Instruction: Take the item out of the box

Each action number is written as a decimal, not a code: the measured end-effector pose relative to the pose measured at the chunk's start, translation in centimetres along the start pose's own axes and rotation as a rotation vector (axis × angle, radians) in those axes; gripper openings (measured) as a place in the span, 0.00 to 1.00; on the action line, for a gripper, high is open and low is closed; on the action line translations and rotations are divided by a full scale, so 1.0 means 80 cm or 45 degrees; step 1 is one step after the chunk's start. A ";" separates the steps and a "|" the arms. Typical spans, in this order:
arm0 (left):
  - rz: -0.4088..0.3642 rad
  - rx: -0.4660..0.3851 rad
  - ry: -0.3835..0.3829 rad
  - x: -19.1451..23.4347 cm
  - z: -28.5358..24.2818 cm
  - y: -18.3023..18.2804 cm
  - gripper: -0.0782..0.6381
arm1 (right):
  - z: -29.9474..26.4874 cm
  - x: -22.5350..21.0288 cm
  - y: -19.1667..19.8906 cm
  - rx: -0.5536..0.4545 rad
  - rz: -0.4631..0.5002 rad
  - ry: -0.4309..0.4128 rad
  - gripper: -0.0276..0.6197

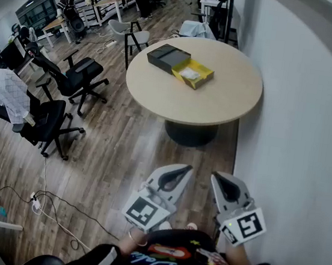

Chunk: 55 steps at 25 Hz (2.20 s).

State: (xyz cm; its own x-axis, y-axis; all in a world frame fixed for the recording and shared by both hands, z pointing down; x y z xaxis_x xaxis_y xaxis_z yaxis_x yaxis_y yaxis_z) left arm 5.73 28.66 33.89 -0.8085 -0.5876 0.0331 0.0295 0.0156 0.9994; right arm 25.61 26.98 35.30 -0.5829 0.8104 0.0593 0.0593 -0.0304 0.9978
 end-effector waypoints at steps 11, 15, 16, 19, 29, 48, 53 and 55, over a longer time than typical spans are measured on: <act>0.009 -0.012 -0.008 0.004 0.004 -0.001 0.10 | -0.006 0.004 -0.005 -0.014 -0.014 0.026 0.04; 0.009 -0.020 -0.006 0.010 0.004 0.000 0.10 | -0.011 0.005 -0.006 -0.016 0.006 0.024 0.04; 0.010 -0.023 -0.005 0.011 0.005 0.000 0.10 | -0.012 0.006 -0.006 -0.013 0.011 0.028 0.04; 0.015 -0.027 0.001 0.015 0.008 0.001 0.10 | -0.014 0.009 -0.005 -0.003 0.010 0.036 0.04; 0.024 -0.063 0.021 0.036 0.016 0.003 0.10 | -0.030 0.019 -0.008 0.019 0.068 0.056 0.04; 0.044 -0.072 0.060 0.092 0.050 0.018 0.10 | -0.078 0.058 0.002 0.039 0.021 0.099 0.04; 0.058 -0.066 0.040 0.103 0.044 0.017 0.10 | -0.092 0.047 -0.002 0.016 0.011 0.093 0.04; 0.050 -0.060 0.032 0.109 0.040 0.017 0.10 | -0.099 0.039 -0.001 0.017 0.012 0.087 0.04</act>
State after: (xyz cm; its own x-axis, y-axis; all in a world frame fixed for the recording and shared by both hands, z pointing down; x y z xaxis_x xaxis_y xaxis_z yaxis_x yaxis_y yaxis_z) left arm -3.16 26.16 35.56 -0.7913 -0.6073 0.0712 0.0887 0.0011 0.9961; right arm 17.37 24.83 35.68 -0.6360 0.7684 0.0711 0.0754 -0.0298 0.9967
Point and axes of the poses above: the fingertips, and each gripper's own axes: z backward along the fingers, x to its left, y out of its underside, the point moved 10 cm from there along z, backward along the fingers, and after that the axes turned 3 degrees about z, right-handed, at the moved point
